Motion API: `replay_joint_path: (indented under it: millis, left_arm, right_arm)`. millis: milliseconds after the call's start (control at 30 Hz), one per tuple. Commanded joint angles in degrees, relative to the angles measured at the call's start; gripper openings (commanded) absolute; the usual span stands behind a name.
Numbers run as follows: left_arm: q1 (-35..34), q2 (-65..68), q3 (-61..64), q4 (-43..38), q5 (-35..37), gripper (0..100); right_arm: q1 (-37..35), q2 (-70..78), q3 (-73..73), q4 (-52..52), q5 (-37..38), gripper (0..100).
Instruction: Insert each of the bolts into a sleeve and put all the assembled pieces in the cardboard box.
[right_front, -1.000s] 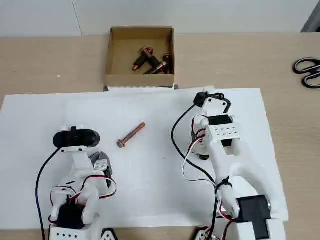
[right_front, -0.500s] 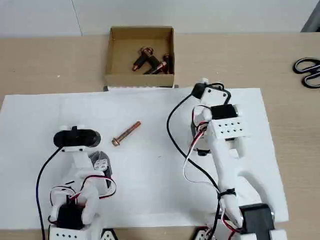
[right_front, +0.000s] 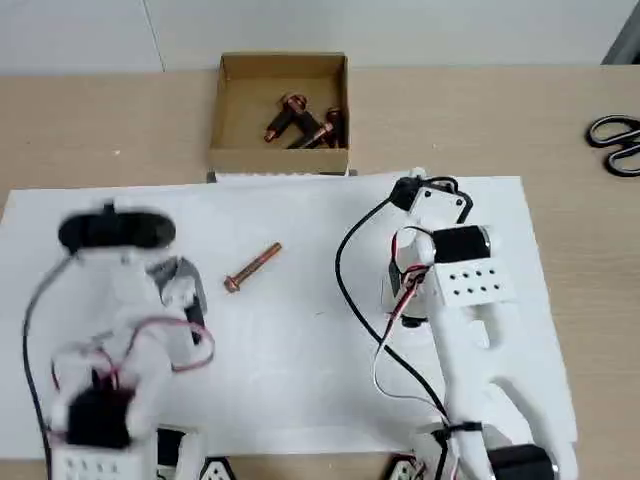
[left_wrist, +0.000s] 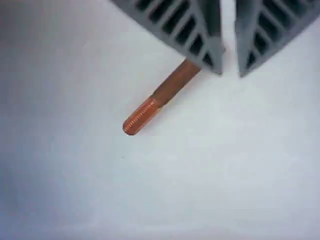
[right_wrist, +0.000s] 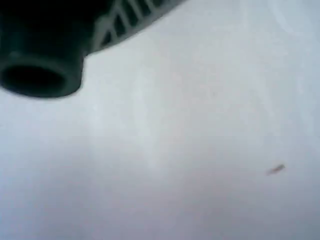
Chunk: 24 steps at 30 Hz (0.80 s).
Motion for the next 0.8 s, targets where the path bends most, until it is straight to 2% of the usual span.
replay_joint_path:
  millis: [0,167,267,367,500,767]
  left_arm:
    - [0.4,25.7,-22.5,8.5,0.4,1]
    - [2.8,53.1,-50.9,26.8,1.1,1]
    - [5.7,64.0,-58.2,27.5,-1.7,1]
    - [8.5,67.2,-59.8,27.3,-9.3,1]
    - [9.7,69.7,-60.1,27.3,-19.2,1]
    - [7.7,74.9,-55.3,27.5,-24.1,8]
  right_arm:
    - [0.1,-2.8,-0.4,0.0,0.0,0.2]
    - [0.1,-2.7,-0.4,0.3,0.0,0.2]
    - [0.2,-2.7,-0.4,0.3,0.0,0.2]
    - [0.3,-2.7,-0.3,0.4,0.0,0.2]
    - [4.6,-2.7,-0.3,0.4,0.1,0.2]
    - [11.9,-2.8,-0.3,0.4,0.4,0.2]
